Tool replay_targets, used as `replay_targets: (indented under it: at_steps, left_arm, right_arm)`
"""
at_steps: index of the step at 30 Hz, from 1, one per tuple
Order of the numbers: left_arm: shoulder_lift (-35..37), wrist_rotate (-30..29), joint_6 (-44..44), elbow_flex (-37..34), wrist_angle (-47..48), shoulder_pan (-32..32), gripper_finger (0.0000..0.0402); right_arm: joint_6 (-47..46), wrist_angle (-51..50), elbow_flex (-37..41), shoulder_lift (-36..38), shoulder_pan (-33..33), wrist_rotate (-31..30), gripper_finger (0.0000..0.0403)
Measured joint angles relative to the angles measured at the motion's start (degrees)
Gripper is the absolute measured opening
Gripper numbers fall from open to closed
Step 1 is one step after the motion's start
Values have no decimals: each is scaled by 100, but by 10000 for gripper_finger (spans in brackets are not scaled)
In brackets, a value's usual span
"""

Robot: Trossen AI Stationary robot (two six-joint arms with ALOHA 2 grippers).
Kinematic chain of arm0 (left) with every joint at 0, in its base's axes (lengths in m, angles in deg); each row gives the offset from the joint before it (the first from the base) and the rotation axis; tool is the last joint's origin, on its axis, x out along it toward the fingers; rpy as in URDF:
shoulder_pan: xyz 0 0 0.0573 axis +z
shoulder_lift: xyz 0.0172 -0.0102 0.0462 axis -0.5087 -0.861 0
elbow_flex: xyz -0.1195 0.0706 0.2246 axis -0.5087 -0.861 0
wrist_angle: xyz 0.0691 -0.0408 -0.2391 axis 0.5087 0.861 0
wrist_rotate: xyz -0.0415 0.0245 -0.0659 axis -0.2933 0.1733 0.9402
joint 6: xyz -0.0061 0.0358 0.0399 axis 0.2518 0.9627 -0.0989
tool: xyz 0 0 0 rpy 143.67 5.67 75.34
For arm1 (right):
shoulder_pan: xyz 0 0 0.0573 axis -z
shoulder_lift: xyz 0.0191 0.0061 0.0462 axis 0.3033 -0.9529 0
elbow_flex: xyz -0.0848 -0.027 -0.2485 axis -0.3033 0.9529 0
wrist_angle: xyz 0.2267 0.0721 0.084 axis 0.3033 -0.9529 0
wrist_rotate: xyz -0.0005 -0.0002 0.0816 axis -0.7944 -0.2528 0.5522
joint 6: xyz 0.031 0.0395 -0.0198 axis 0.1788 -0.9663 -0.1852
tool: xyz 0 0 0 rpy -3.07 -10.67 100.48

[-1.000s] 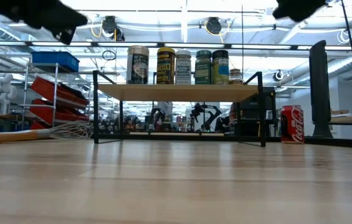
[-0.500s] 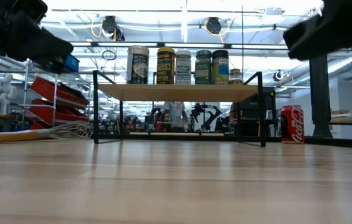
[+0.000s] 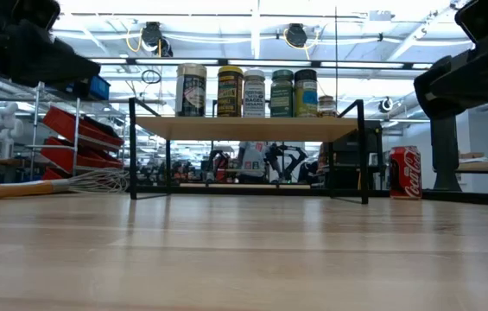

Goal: Shelf spices
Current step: Return to Home Position

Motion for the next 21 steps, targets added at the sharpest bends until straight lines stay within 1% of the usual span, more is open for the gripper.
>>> replay_targets:
  at_steps: [4,5,10,15,18,21]
  left_arm:
    - [58,2,-104,-427,-472,30,6]
    - [66,3,-158,-477,-436,32,6]
    - [67,26,-264,-476,-401,30,6]
    - [115,240,-102,-476,-396,32,6]
    - [250,263,126,-476,-387,58,6]
    - [451,384,136,-476,-347,189,6]
  right_arm:
    - [5,-11,83,105,17,22,0]
    - [19,-2,95,119,17,22,0]
    - [-45,-12,268,142,19,7,0]
    - [-187,37,400,145,19,-2,0]
    - [-187,42,482,191,19,-1,0]
    - [-257,48,587,293,19,-2,0]
